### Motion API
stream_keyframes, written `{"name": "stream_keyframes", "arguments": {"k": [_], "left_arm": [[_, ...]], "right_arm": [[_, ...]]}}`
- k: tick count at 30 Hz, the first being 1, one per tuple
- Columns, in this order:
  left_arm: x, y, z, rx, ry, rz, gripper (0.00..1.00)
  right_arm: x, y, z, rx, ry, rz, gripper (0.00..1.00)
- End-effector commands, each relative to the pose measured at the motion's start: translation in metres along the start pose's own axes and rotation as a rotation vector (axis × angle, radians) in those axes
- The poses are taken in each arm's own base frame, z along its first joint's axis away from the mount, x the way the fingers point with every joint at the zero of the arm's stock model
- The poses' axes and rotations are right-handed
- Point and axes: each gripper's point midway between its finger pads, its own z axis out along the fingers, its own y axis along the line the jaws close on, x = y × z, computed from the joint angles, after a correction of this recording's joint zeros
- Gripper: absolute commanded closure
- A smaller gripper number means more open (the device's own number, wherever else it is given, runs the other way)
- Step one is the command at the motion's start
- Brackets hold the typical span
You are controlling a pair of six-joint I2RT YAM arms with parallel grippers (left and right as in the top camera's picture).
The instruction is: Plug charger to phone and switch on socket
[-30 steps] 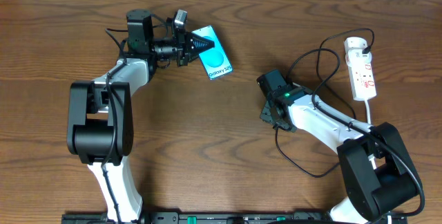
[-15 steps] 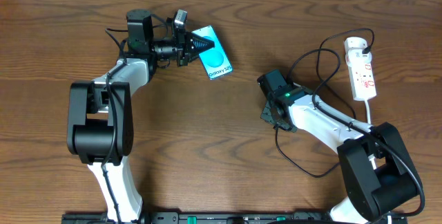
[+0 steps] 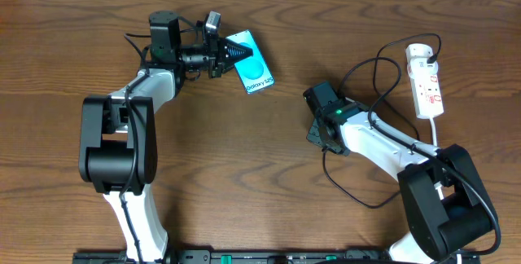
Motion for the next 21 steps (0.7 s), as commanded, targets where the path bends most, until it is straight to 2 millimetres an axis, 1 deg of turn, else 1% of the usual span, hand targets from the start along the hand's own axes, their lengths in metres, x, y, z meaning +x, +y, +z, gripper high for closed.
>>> {"name": "stream_keyframes", "arguments": {"k": [1, 2, 16, 21], "left_arm": [[0.0015, -0.0071, -0.0026, 0.024, 0.025, 0.016, 0.93], [0.0015, -0.0071, -0.0026, 0.024, 0.025, 0.016, 0.93], [0.0015, -0.0071, -0.0026, 0.024, 0.025, 0.016, 0.93], [0.0015, -0.0071, -0.0026, 0.024, 0.025, 0.017, 0.93]], "right_arm": [[0.021, -0.0104, 0.0145, 0.035, 0.075, -0.003, 0.97], [0.021, -0.0104, 0.0145, 0.035, 0.075, -0.003, 0.99], [0.0207, -0.01, 0.0145, 0.033, 0.074, -0.003, 0.99], [0.0206, -0.0044, 0.0139, 0.009, 0.081, -0.001, 0.99]]}}
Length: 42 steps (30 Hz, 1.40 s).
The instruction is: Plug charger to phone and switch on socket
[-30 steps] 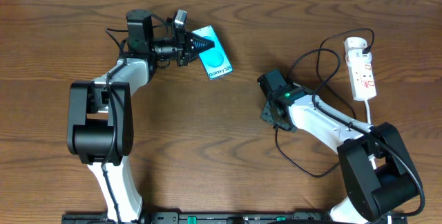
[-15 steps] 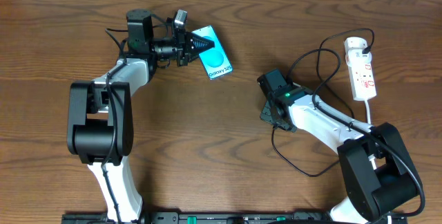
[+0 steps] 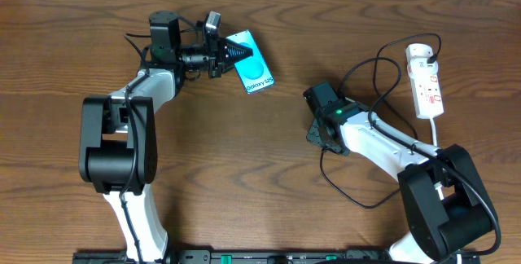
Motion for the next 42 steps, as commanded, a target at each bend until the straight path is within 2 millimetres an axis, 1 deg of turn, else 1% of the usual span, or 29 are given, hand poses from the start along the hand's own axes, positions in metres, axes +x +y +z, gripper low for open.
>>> {"name": "stream_keyframes", "arguments": {"k": [1, 4, 7, 13, 17, 20, 23, 26, 28, 30, 35, 39, 42], "left_arm": [[0.001, -0.007, -0.003, 0.024, 0.025, 0.016, 0.93], [0.001, -0.007, -0.003, 0.024, 0.025, 0.016, 0.93], [0.001, -0.007, -0.003, 0.024, 0.025, 0.017, 0.93], [0.001, -0.007, -0.003, 0.024, 0.025, 0.016, 0.92], [0.002, -0.007, -0.003, 0.024, 0.025, 0.017, 0.93], [0.002, -0.007, -0.003, 0.024, 0.025, 0.017, 0.93], [0.002, -0.007, -0.003, 0.024, 0.025, 0.017, 0.93], [0.001, -0.007, -0.003, 0.024, 0.025, 0.017, 0.93], [0.001, -0.007, -0.004, 0.024, 0.022, 0.017, 0.93], [-0.001, -0.007, -0.006, 0.023, 0.017, 0.016, 0.93], [-0.006, -0.006, -0.019, 0.03, 0.001, 0.013, 0.92], [-0.012, -0.005, -0.032, 0.032, -0.023, 0.01, 0.92], [-0.016, -0.004, -0.042, 0.033, -0.041, 0.007, 0.93]], "right_arm": [[0.021, -0.004, 0.013, 0.004, 0.085, -0.001, 0.99], [0.018, 0.005, 0.009, -0.028, 0.088, -0.02, 0.99], [0.013, 0.019, 0.0, -0.079, 0.089, -0.053, 0.99], [0.0, 0.06, -0.029, -0.239, 0.093, -0.138, 0.99], [-0.006, 0.091, -0.056, -0.369, 0.104, -0.228, 0.99], [-0.004, 0.115, -0.08, -0.498, 0.121, -0.332, 0.99], [0.003, 0.138, -0.105, -0.646, 0.147, -0.467, 0.99], [0.015, 0.156, -0.133, -0.813, 0.171, -0.628, 0.99], [0.022, 0.162, -0.145, -0.893, 0.179, -0.705, 0.99], [0.029, 0.164, -0.153, -0.949, 0.183, -0.767, 0.99], [0.039, 0.162, -0.161, -1.018, 0.203, -0.847, 0.99], [0.043, 0.162, -0.164, -1.047, 0.208, -0.88, 0.99], [0.049, 0.163, -0.173, -1.113, 0.216, -0.921, 0.99]]}}
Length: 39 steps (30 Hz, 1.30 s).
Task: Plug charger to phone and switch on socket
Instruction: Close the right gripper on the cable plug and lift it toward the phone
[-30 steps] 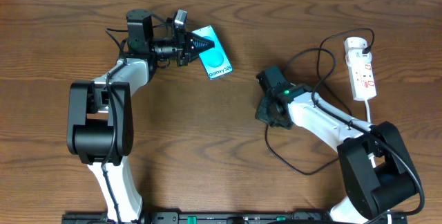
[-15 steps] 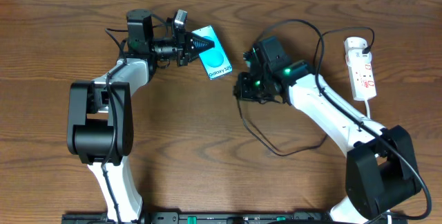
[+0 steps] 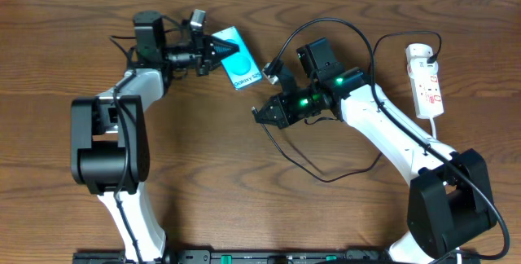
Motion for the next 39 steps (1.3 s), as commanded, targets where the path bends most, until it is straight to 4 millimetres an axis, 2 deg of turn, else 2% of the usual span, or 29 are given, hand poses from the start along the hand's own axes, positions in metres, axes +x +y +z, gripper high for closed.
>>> {"name": "stream_keyframes", "arguments": {"k": [1, 8, 14, 18, 24, 28, 34, 39], "left_arm": [[-0.002, -0.007, -0.012, 0.027, 0.012, 0.014, 0.92], [-0.004, -0.008, -0.02, 0.037, 0.011, 0.008, 0.93], [-0.004, -0.016, -0.02, 0.053, 0.023, 0.036, 0.93], [-0.009, -0.028, -0.021, 0.068, 0.015, 0.057, 0.93], [-0.015, -0.049, -0.025, 0.096, 0.0, 0.093, 0.93], [-0.022, -0.058, -0.038, 0.106, -0.028, 0.097, 0.92], [-0.029, -0.061, -0.062, 0.108, -0.064, 0.088, 0.92], [-0.033, -0.059, -0.075, 0.105, -0.08, 0.07, 0.92]], "right_arm": [[-0.004, 0.03, -0.007, -0.127, -0.011, -0.132, 0.99], [-0.003, 0.067, -0.016, -0.348, -0.038, -0.302, 0.99], [-0.016, 0.073, -0.019, -0.373, -0.075, -0.294, 0.99], [-0.023, 0.089, -0.026, -0.463, -0.092, -0.293, 0.99], [-0.039, 0.095, -0.029, -0.479, -0.112, -0.208, 0.99], [-0.055, 0.1, -0.034, -0.483, -0.139, -0.126, 0.99], [-0.078, 0.107, -0.04, -0.487, -0.194, -0.032, 0.99], [-0.081, 0.102, -0.038, -0.464, -0.205, 0.015, 0.99]]}}
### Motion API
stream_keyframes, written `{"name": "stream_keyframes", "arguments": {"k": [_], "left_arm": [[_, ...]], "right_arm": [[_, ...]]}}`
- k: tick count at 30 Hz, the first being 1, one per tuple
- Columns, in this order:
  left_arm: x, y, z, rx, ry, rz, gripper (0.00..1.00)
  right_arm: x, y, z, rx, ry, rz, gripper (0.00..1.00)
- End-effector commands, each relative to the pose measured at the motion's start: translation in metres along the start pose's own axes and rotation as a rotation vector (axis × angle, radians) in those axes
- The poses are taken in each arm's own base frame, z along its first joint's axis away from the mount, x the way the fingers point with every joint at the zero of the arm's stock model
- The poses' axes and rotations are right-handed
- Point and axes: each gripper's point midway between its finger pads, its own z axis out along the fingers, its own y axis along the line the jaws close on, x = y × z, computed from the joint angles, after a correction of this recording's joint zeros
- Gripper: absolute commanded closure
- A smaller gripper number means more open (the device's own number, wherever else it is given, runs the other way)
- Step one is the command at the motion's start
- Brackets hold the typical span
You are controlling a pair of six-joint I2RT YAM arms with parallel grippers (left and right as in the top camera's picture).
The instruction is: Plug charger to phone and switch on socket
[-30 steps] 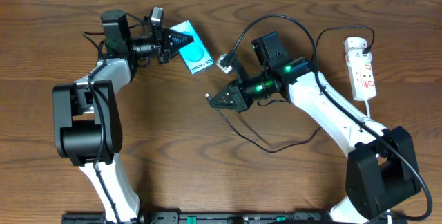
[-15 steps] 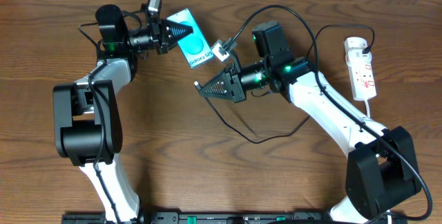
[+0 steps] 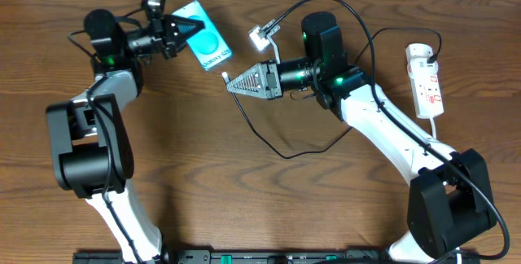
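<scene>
The phone (image 3: 208,46), a light-blue slab with Galaxy lettering, lies tilted at the back left of the table. My left gripper (image 3: 192,28) is shut on its upper left edge. My right gripper (image 3: 229,84) points left, its tip a short way from the phone's lower right corner. It is shut on the end of the black charger cable (image 3: 281,151). The cable hangs from the fingertips, loops across the table and runs to the white socket strip (image 3: 428,85) at the right. The plug tip itself is too small to make out.
The cable's loop lies on the wood in the middle, under my right arm. More cable arches over the right arm towards the socket strip. The table's far edge runs just behind the phone and the left gripper.
My left gripper has moved left and towards the far edge with the phone. My right gripper, still on the cable end, has shifted left and levelled out, its tip now near the phone's corner.
My left gripper held the phone at the back middle while my right gripper was low over the cable at the right. That stood unchanged. Then the right gripper was lifted at mid-table with the cable end, and the phone had shifted left. Now both are further left.
</scene>
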Motion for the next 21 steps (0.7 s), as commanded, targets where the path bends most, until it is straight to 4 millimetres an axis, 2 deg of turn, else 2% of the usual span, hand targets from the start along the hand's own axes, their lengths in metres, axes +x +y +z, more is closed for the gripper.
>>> {"name": "stream_keyframes", "arguments": {"k": [1, 9, 13, 18, 21], "left_arm": [[0.0, -0.008, -0.005, 0.003, 0.014, -0.012, 0.93], [-0.003, -0.03, -0.006, 0.028, -0.011, 0.022, 0.93], [-0.003, -0.04, -0.006, 0.044, -0.023, 0.035, 0.92], [-0.002, -0.045, -0.007, 0.052, -0.028, 0.045, 0.93], [-0.003, -0.045, -0.007, 0.053, -0.029, 0.043, 0.93]], "right_arm": [[-0.005, 0.006, 0.0, 0.015, -0.018, 0.065, 0.99], [0.002, -0.005, 0.0, 0.031, -0.018, 0.092, 0.99], [0.001, -0.003, -0.002, -0.002, -0.024, 0.08, 0.99], [0.001, -0.001, -0.003, -0.049, -0.022, 0.067, 0.99], [0.007, -0.013, -0.001, -0.048, -0.013, 0.088, 0.99]]}}
